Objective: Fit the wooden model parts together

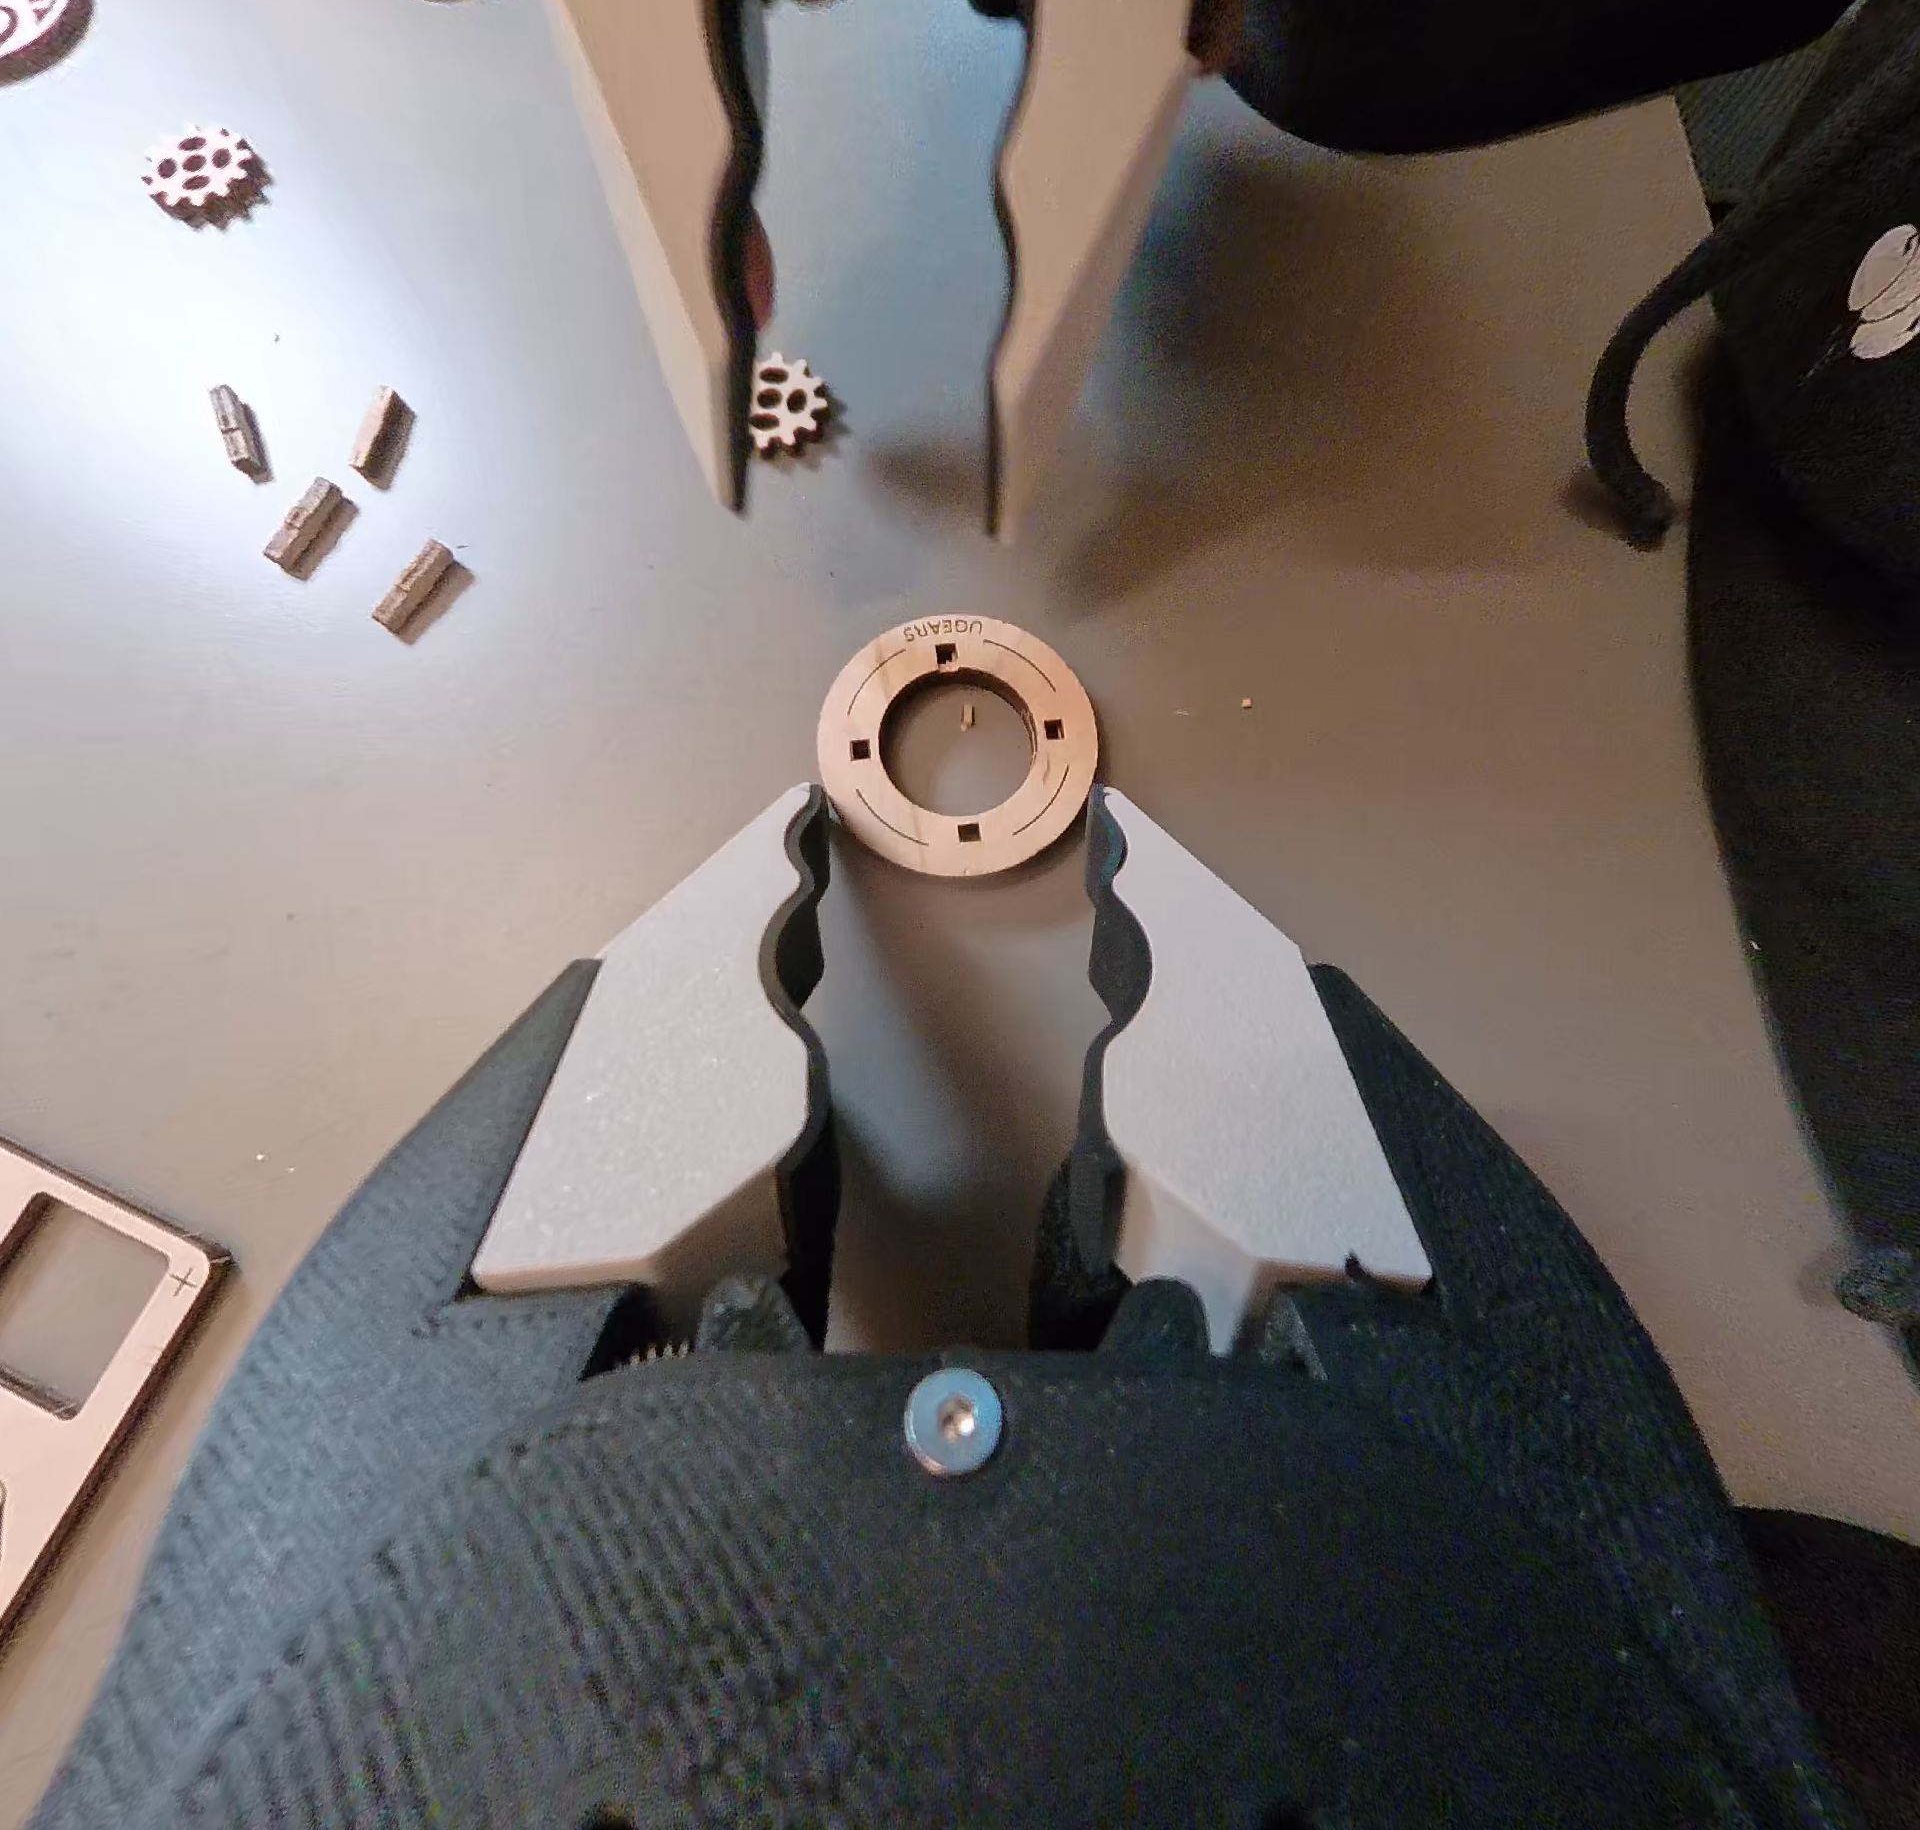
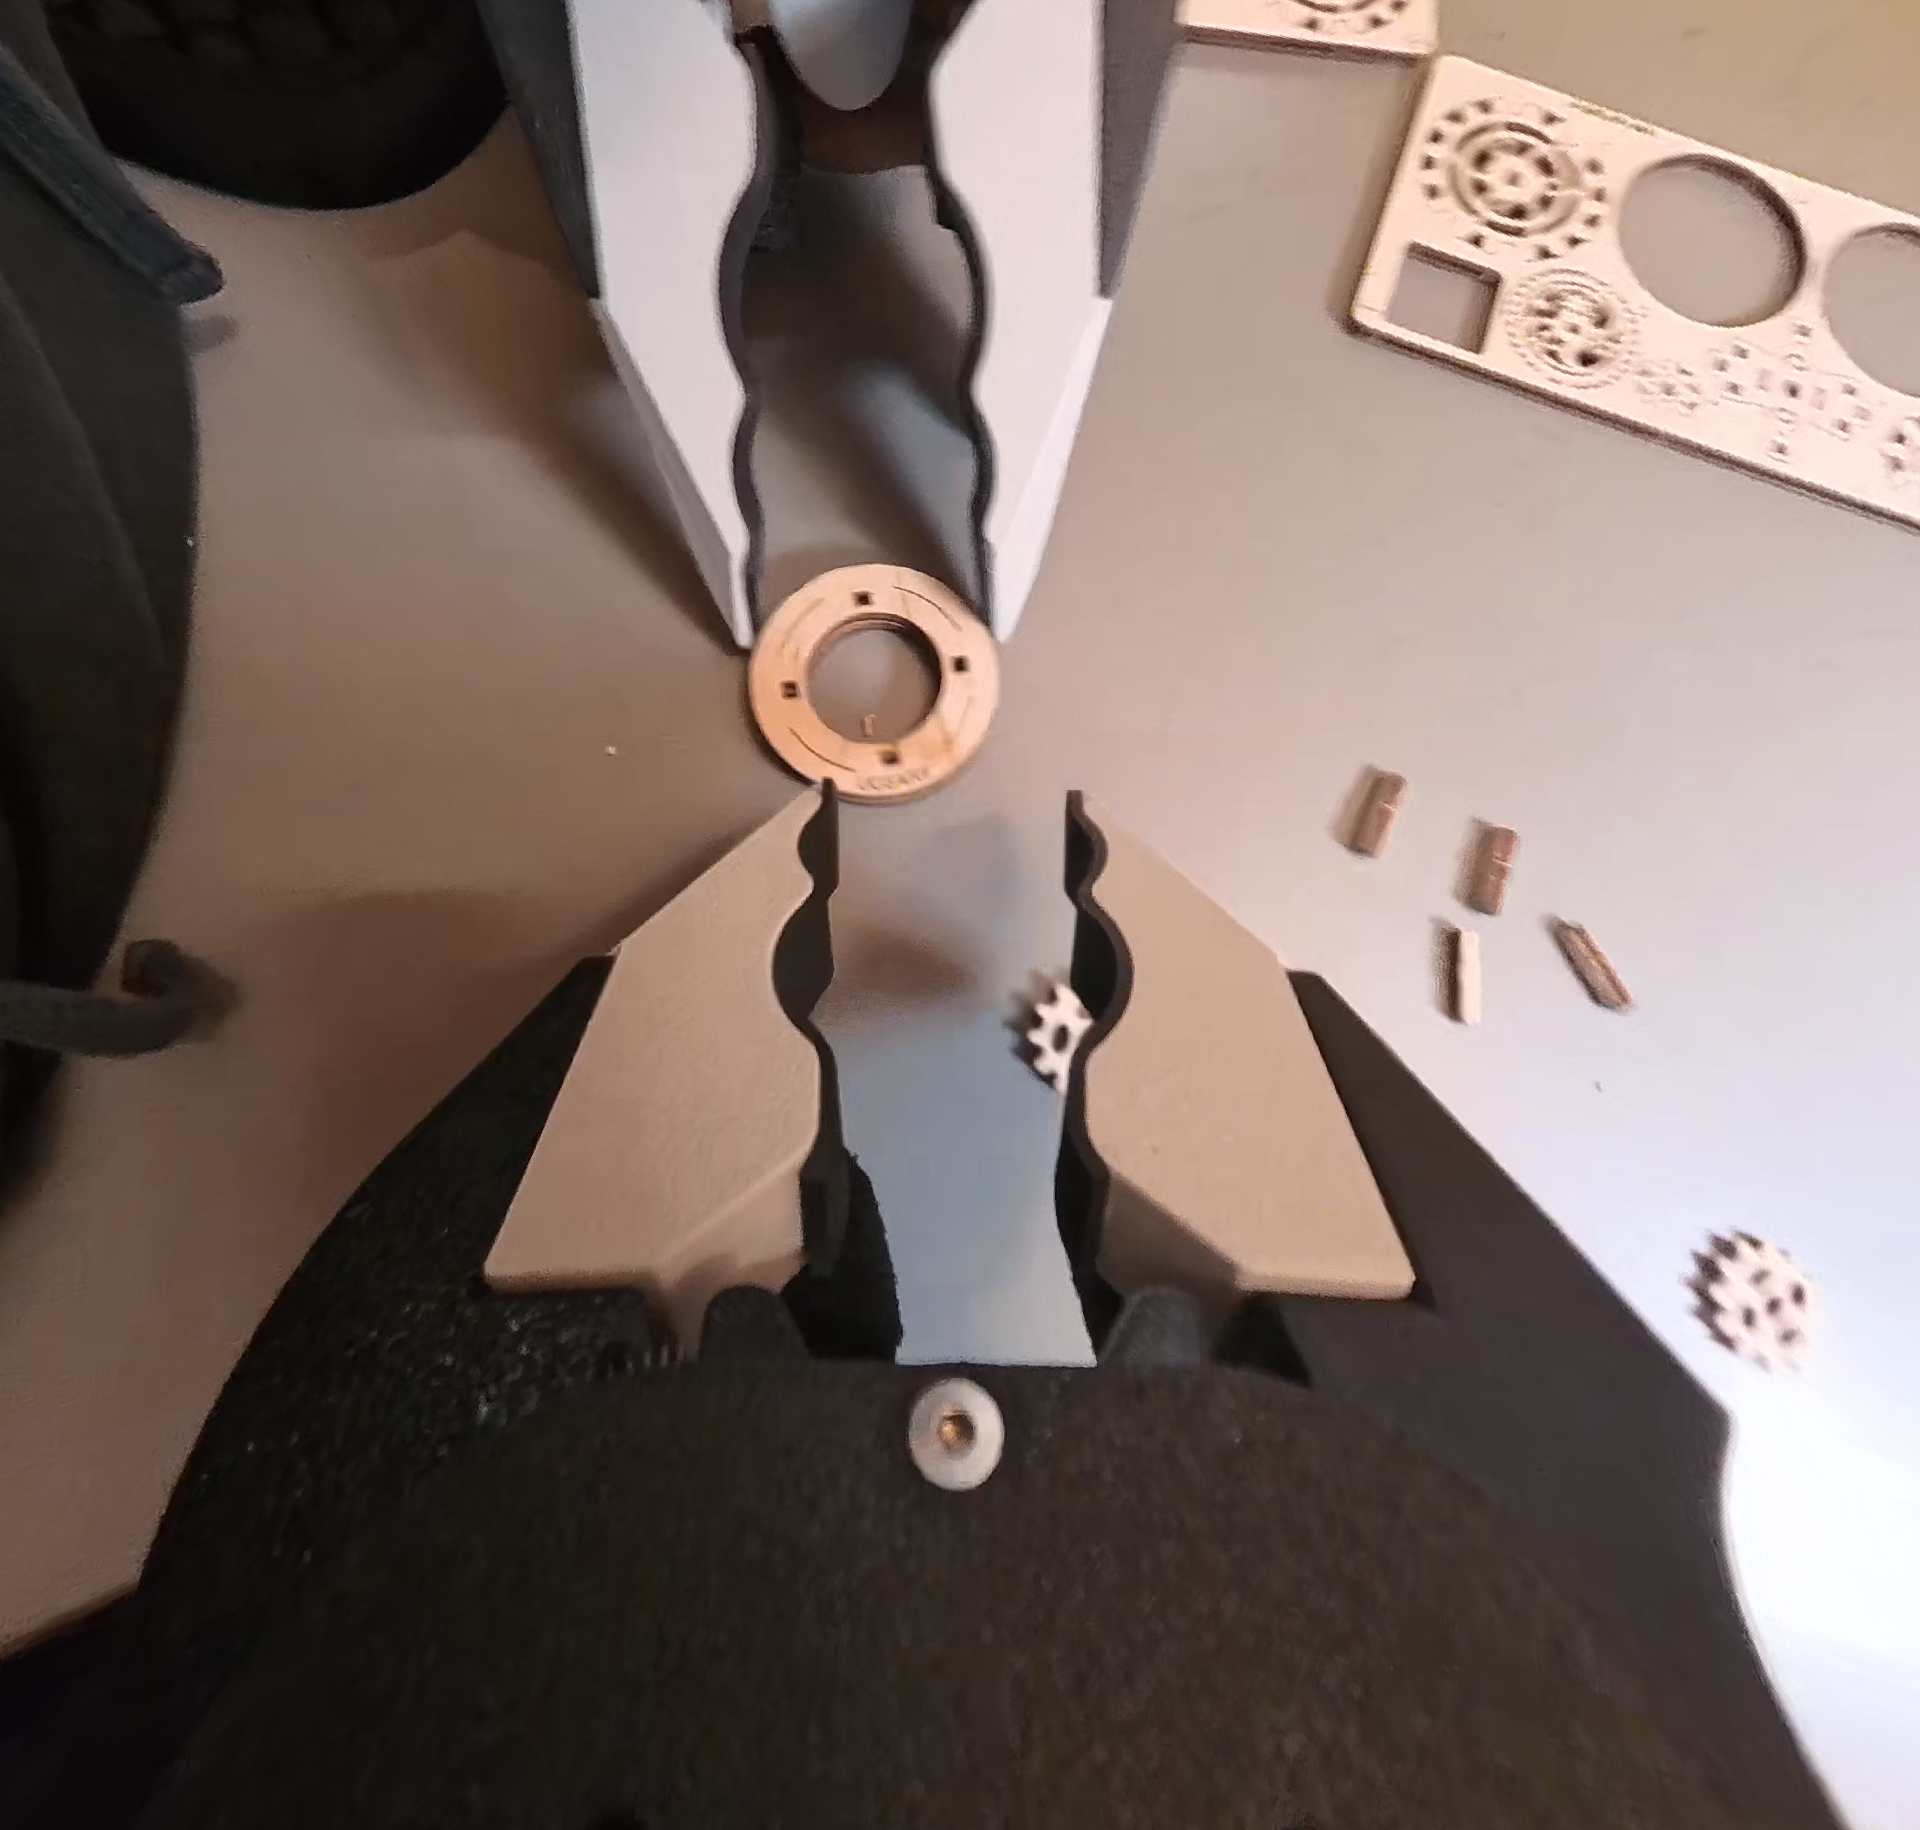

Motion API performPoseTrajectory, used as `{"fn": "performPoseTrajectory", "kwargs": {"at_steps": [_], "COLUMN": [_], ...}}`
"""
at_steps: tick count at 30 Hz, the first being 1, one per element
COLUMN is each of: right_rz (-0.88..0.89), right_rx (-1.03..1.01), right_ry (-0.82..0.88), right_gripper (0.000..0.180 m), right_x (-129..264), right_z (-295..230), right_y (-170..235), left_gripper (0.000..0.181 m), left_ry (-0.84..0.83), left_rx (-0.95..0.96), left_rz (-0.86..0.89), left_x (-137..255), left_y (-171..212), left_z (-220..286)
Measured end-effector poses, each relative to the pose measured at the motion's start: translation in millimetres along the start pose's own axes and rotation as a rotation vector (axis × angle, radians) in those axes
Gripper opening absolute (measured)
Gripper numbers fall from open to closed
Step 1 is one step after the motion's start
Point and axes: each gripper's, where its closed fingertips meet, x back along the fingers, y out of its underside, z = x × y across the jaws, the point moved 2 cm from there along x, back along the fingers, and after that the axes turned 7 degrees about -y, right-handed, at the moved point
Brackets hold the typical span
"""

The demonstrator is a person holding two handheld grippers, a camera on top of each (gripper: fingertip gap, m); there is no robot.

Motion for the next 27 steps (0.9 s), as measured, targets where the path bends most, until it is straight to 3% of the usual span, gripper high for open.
{"fn": "performPoseTrajectory", "kwargs": {"at_steps": [1, 8, 22, 25, 27], "right_rz": [-0.002, -0.098, -0.141, -0.155, -0.153], "right_rx": [-0.012, -0.079, -0.199, -0.183, -0.17], "right_ry": [0.025, 0.102, 0.175, 0.183, 0.178], "right_gripper": [0.04, 0.021, 0.017, 0.001, 0.001], "right_x": [7, 45, -7, -8, -7], "right_z": [6, 37, 90, 90, 88], "right_y": [2, 37, 15, 15, 15], "left_gripper": [0.048, 0.047, 0.049, 0.048, 0.048], "left_ry": [-0.001, -0.018, -0.039, -0.068, -0.093], "left_rx": [0.0, -0.001, 0.069, 0.108, 0.136], "left_rz": [-0.001, 0.0, 0.077, 0.104, 0.127], "left_x": [0, 0, 8, 11, 14], "left_y": [0, 1, -5, -7, -9], "left_z": [0, -3, -14, -22, -29]}}
